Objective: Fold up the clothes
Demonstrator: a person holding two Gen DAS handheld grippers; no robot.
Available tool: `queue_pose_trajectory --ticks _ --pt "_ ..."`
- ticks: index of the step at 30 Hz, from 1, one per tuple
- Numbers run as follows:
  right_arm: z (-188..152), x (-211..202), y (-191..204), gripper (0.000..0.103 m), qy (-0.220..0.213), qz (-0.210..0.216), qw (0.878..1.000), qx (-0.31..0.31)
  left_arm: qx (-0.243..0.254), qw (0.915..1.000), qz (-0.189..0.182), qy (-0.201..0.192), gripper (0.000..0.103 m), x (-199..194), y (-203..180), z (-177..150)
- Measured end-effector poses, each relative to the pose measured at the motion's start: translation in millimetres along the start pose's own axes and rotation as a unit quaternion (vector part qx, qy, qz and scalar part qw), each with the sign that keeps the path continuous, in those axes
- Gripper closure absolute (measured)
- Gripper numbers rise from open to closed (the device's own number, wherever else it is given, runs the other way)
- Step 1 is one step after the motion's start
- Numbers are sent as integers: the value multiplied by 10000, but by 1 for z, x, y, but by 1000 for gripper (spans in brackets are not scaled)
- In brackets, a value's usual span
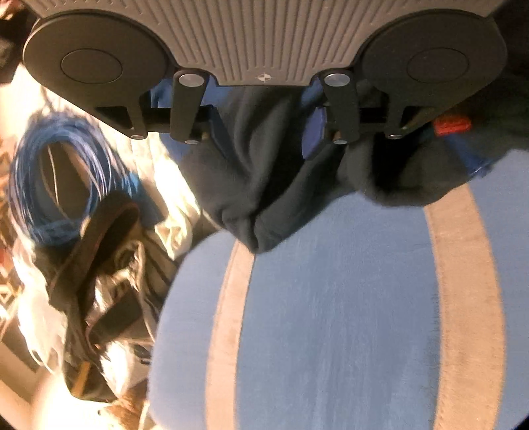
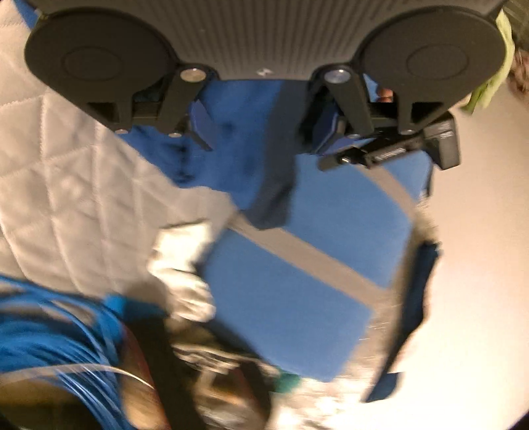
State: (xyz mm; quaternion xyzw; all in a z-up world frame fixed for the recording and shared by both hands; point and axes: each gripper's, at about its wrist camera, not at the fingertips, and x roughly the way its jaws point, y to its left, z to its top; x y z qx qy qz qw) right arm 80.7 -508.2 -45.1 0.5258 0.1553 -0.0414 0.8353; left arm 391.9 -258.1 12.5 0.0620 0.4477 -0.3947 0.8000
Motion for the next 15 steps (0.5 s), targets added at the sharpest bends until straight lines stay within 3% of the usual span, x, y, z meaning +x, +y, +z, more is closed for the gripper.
queue_pose_trajectory --ticks 4,6,10,15 --pt "-23 6 13 39 576 -33 9982 143 129 9996 239 52 58 -16 2 -20" --pt "-37 13 17 48 943 -111 9951 289 114 9995 296 53 58 -24 6 -28" --pt "-38 17 23 56 1028 -372 9924 564 19 9994 341 42 58 -33 15 -41" --pt "-48 18 36 56 1296 -553 9856 933 -171 9990 414 -54 58 -41 26 -50"
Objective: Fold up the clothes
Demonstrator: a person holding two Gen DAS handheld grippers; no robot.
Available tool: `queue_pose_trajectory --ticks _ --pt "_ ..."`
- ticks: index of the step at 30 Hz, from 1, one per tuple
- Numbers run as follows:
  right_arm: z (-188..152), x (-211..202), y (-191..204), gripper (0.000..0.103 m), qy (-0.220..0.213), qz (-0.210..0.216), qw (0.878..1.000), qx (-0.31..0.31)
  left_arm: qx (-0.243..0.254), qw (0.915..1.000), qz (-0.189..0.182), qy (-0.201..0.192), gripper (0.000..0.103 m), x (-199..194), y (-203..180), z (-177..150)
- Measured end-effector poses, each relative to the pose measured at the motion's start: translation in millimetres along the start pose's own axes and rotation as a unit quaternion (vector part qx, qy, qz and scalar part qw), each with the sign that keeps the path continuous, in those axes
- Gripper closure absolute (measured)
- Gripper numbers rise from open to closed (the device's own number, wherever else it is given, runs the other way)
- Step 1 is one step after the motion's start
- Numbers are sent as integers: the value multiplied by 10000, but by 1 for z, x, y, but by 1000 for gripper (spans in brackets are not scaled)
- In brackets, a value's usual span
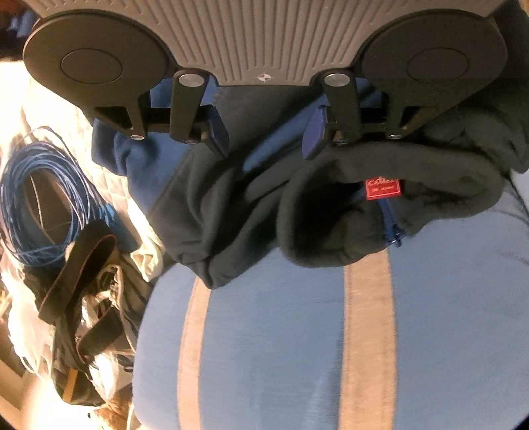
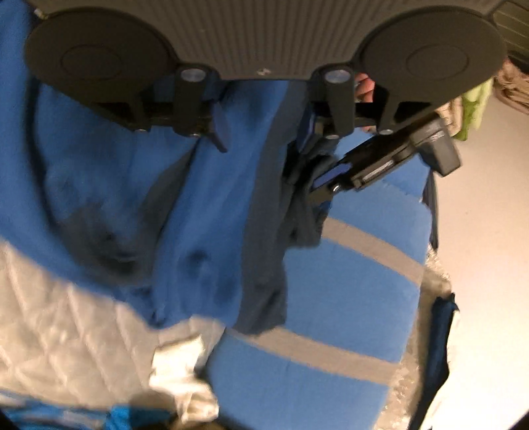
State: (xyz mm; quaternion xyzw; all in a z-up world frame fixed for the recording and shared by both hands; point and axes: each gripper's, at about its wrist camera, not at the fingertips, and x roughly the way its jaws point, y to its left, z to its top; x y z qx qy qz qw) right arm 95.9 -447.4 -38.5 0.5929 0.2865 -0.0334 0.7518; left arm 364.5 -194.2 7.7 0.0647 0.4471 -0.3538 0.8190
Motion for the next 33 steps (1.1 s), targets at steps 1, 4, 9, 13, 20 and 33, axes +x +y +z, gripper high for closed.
queue_pose_trajectory --ticks 1,4,9,13,20,33 --pt "-4 4 0 57 64 -228 9996 120 -45 10000 44 -21 58 -1 2 -1" --pt "-14 14 3 56 -7 -463 9989 6 -180 9998 24 -117 58 -5 7 -2" --pt "-9 40 -19 65 -280 -480 9980 306 -164 9997 -21 -169 58 -9 10 -3" --pt "-9 50 -36 96 -365 -295 9980 425 -181 9997 -122 -148 58 -4 12 -4" --pt "-15 34 -46 98 -226 -433 9987 166 -129 9991 -414 34 58 25 10 -3" --pt "-13 31 -59 98 -68 -222 9996 151 -71 9903 -1345 328 63 73 4 -7"
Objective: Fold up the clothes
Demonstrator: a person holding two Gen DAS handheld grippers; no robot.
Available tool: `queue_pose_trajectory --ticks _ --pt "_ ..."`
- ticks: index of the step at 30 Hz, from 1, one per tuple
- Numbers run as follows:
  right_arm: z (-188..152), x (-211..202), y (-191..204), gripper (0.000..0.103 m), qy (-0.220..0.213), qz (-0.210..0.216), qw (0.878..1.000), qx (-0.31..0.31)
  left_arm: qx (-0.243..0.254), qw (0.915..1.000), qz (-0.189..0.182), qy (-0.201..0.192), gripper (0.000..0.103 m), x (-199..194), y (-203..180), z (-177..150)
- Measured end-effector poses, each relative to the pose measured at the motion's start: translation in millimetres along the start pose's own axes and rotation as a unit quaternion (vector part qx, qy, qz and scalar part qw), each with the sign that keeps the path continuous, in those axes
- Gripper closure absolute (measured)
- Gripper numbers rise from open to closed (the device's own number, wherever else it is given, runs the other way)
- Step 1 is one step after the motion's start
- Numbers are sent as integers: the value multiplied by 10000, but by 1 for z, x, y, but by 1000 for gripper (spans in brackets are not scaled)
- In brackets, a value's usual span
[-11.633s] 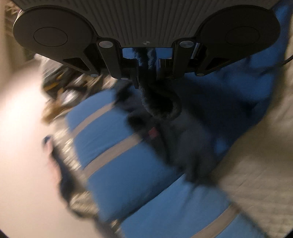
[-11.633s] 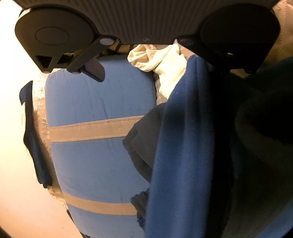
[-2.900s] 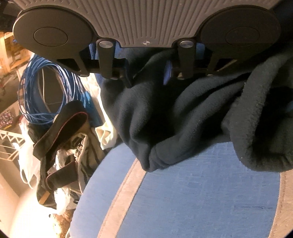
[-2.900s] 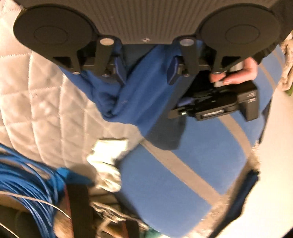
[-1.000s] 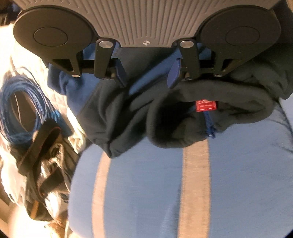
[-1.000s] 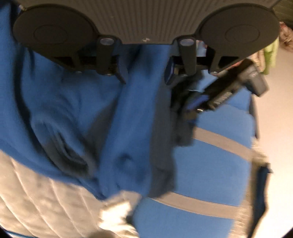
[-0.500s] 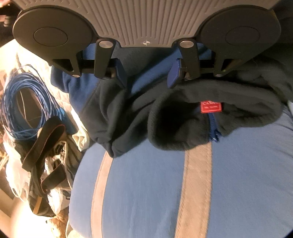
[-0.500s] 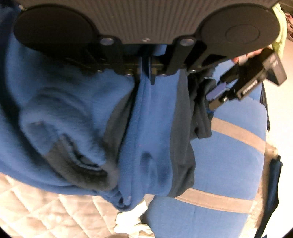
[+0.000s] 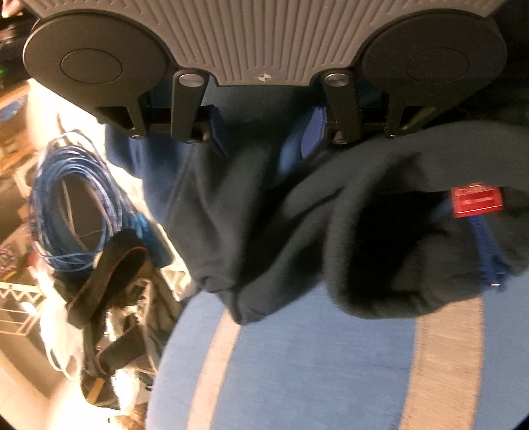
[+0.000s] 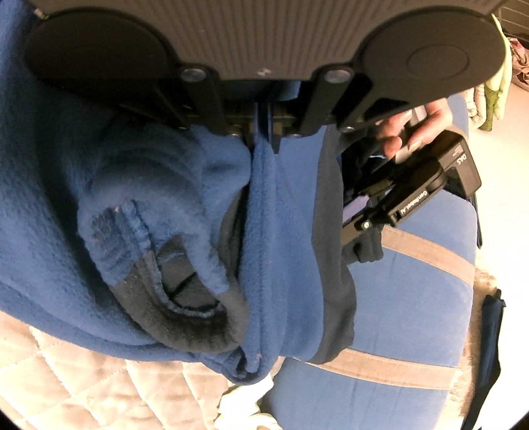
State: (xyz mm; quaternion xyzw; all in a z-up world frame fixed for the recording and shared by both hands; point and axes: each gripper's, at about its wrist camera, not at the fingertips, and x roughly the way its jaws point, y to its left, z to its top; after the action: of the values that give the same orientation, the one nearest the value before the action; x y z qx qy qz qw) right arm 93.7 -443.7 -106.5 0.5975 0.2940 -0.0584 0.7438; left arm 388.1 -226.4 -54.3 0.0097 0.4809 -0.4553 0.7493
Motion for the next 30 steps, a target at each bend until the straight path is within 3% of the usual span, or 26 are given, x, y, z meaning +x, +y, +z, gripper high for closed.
queue_pose_trajectory --ticks 2,4,11,14,15,16,19,21,27,30 --pt "0 2 0 98 9 14 10000 -3 -117 9999 -16 99 87 5 1 2" --pt "0 1 -2 98 14 22 10000 -1 -205 9996 132 157 103 8 0 5" --pt "-1 1 -2 98 13 23 10000 -33 131 9932 976 -629 103 -29 -14 32" --pt "0 1 -2 98 23 35 10000 -20 353 9954 874 -175 98 -31 -17 37" --pt "0 1 -2 98 25 36 10000 -26 413 9954 852 117 93 -27 -17 36" --pt "0 1 -2 98 28 37 10000 -30 468 9942 889 385 80 -23 -17 34" --pt "0 3 -1 98 36 40 10000 -41 546 9912 957 728 78 -15 -13 21" --pt "0 3 -1 98 44 48 10000 -36 525 9912 847 868 78 -11 -12 11" --pt "1 5 -1 99 54 47 10000 -58 1170 9823 1085 985 78 -2 -36 -21" --pt "1 6 -1 99 55 48 10000 -66 1209 9825 1066 938 78 1 -37 -25"
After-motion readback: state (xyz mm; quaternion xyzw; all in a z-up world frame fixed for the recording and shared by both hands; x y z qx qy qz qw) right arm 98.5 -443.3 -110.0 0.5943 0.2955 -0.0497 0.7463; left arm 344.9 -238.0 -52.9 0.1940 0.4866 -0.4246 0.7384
